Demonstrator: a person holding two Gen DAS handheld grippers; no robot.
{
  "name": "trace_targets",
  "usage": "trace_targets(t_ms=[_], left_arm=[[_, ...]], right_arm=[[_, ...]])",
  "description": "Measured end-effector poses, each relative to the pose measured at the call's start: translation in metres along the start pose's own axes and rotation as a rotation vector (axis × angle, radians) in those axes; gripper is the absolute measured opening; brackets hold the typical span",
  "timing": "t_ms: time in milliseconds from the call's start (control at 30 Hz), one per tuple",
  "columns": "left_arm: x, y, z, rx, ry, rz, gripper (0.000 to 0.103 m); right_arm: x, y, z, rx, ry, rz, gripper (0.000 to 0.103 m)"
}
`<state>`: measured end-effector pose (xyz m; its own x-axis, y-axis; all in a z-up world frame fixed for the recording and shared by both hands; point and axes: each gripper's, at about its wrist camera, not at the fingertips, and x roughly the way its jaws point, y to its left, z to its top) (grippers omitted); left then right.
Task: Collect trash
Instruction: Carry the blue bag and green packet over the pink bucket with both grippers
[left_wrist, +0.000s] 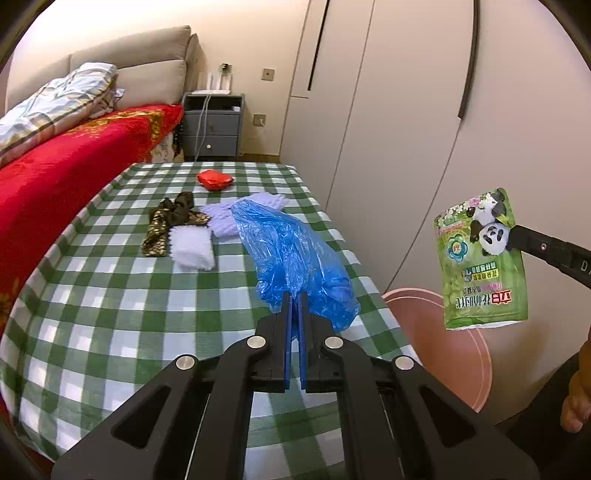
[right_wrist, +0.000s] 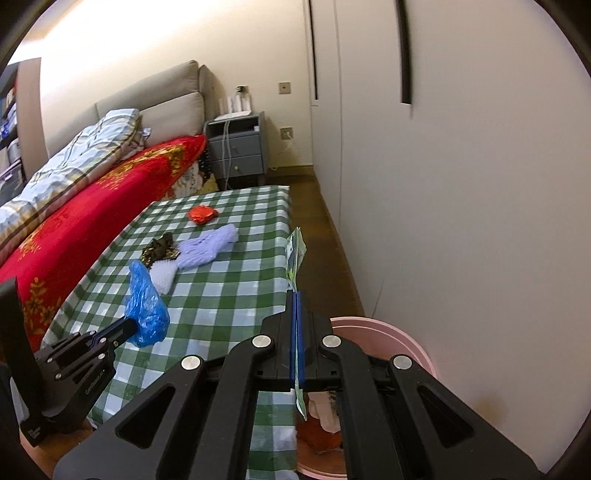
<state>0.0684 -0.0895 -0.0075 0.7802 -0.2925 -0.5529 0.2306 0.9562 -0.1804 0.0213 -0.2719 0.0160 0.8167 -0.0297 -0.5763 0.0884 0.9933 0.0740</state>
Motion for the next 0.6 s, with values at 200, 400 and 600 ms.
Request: trace_targets(t_ms=[200, 400, 600], left_arm=[[0.006, -0.016, -0.001, 0.017, 0.006, -0.034, 0.003], [0.012, -0.033, -0.003, 0.036, 0.017, -0.071, 0.003], [0.02, -0.051, -0.003, 0.041, 0.027, -0.113, 0.003]], right_arm=[[-0.004, -0.014, 0.001, 0.025, -0.006, -0.035, 0.0], [-0.003, -0.026, 0.001, 0.046, -0.001, -0.065, 0.0], [-0.001, -0.034, -0.001, 0.062, 0.008, -0.091, 0.0]])
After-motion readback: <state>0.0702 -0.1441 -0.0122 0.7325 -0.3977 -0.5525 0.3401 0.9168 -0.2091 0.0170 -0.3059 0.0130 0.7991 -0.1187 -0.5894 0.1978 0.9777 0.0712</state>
